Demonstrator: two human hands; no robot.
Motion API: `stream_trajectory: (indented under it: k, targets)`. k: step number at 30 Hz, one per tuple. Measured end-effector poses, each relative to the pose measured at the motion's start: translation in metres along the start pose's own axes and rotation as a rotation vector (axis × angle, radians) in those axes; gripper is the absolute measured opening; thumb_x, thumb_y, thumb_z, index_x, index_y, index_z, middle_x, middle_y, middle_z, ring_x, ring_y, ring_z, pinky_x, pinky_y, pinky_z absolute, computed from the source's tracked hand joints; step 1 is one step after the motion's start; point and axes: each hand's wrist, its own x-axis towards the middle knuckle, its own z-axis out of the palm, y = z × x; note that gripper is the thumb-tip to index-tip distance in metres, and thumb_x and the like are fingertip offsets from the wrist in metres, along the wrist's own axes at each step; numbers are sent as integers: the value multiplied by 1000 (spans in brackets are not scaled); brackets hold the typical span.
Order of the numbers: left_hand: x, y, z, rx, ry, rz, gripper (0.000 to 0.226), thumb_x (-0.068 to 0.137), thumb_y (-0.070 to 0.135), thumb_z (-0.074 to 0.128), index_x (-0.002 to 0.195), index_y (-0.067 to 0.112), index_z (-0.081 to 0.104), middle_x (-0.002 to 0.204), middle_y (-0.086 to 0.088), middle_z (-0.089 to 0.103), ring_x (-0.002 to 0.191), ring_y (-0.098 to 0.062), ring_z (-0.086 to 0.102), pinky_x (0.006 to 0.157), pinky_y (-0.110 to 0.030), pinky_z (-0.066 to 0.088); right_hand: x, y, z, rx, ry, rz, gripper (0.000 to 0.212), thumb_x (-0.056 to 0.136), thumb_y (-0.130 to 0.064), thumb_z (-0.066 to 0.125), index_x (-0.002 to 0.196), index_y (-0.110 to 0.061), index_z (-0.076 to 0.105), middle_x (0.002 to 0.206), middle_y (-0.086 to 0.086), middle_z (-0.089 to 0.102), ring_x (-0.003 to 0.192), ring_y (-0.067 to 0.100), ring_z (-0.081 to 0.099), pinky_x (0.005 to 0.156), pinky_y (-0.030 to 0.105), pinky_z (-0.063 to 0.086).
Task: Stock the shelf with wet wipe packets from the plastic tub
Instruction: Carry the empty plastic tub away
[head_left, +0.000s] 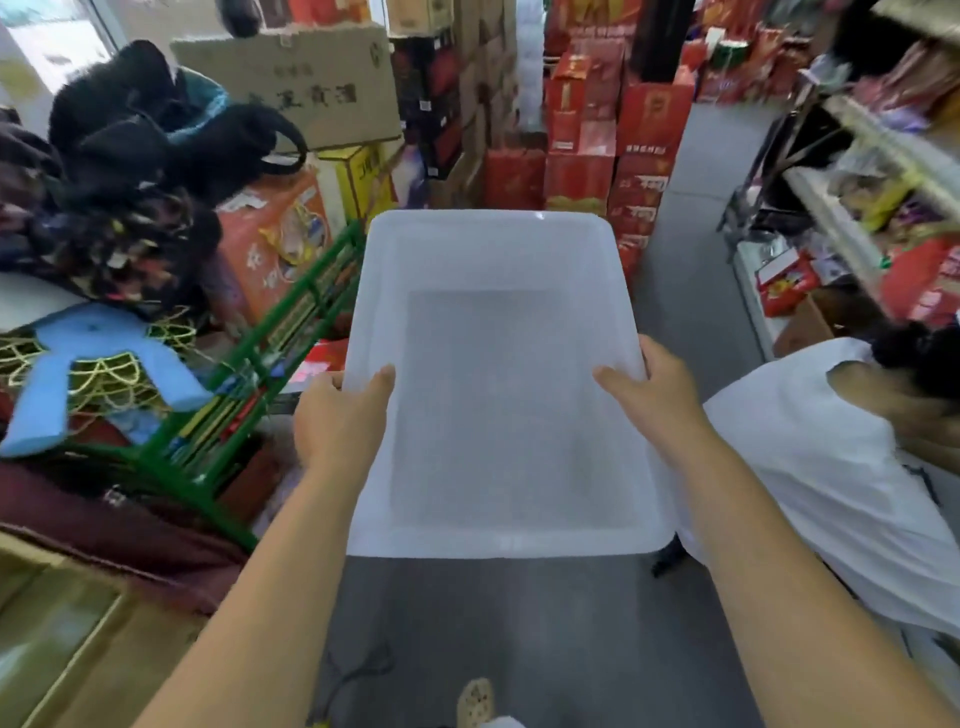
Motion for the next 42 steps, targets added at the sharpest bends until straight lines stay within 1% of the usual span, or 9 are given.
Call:
stream_trajectory:
  k: [2, 6, 10, 15, 20, 24, 35, 38, 42]
  targets:
    - [45, 24, 33, 8, -25, 10, 42, 84, 55, 67, 87, 13, 63, 77, 1, 66, 73, -25, 64, 61, -36, 48, 42, 1, -4, 5, 53, 18, 26, 89, -18, 69, 115, -23, 66, 102, -6, 73, 90, 13, 69, 75, 29, 55]
    - [110, 71, 102, 35, -109, 92, 40, 94, 49, 58, 77, 13, 57, 68, 4, 55, 62, -19, 52, 51, -30, 30, 119, 5, -22, -7, 155, 65, 23, 93, -12, 61, 114, -20, 65, 104, 1, 71, 92, 21, 68, 77, 34, 55]
    - [167, 100, 167, 17, -148, 117, 38, 97, 43, 56, 86, 8, 63, 73, 1, 58, 66, -21, 54, 53, -30, 33, 199, 21, -32, 2, 200, 69, 21, 93, -9, 57, 108, -18, 68, 100, 6, 72, 83, 20, 66, 67, 28, 51]
    - [232, 148, 252, 46, -137, 122, 31, 102, 30, 54, 89, 4, 64, 72, 0, 57, 63, -16, 51, 53, -29, 35, 324, 37, -40, 48, 206, 64, 18, 91, -12, 62, 106, -18, 70, 99, 3, 74, 83, 16, 67, 69, 28, 52]
    - [309, 199, 330, 25, -103, 89, 28, 102, 33, 55, 95, 9, 67, 80, -1, 63, 71, -17, 58, 58, -31, 40, 450, 35, -49, 61, 175, 50, 20, 92, -13, 64, 110, -20, 70, 99, -6, 73, 86, 10, 69, 63, 13, 51]
    - [369, 231, 383, 26, -75, 77, 23, 102, 34, 56, 93, 14, 64, 82, 2, 61, 73, -14, 56, 61, -31, 40, 543, 34, -46, 49, 154, 55, 20, 93, -15, 63, 112, -21, 69, 99, -9, 72, 85, 7, 68, 61, 13, 49]
    - [610, 325, 535, 67, -101, 126, 26, 101, 38, 55, 101, 15, 67, 89, -3, 66, 82, -25, 63, 71, -35, 49, 815, 22, 1, 84, 218, 89, 30, 91, -21, 69, 121, -20, 61, 108, -6, 69, 96, 13, 67, 77, 30, 55]
    - [677, 369, 567, 96, -91, 192, 30, 100, 42, 54, 92, 16, 68, 84, -3, 67, 79, -26, 64, 69, -36, 47, 883, 6, 7, 128, 280, 119, 45, 89, -28, 73, 123, -26, 44, 108, -8, 63, 98, 14, 65, 82, 34, 55]
    - [749, 424, 611, 88, -96, 314, 39, 97, 38, 58, 77, 7, 67, 71, -12, 65, 68, -33, 61, 67, -43, 52, 971, -10, 1, 132, 329, 110, 50, 82, -36, 79, 117, -25, 44, 112, -4, 65, 98, 17, 68, 86, 42, 58]
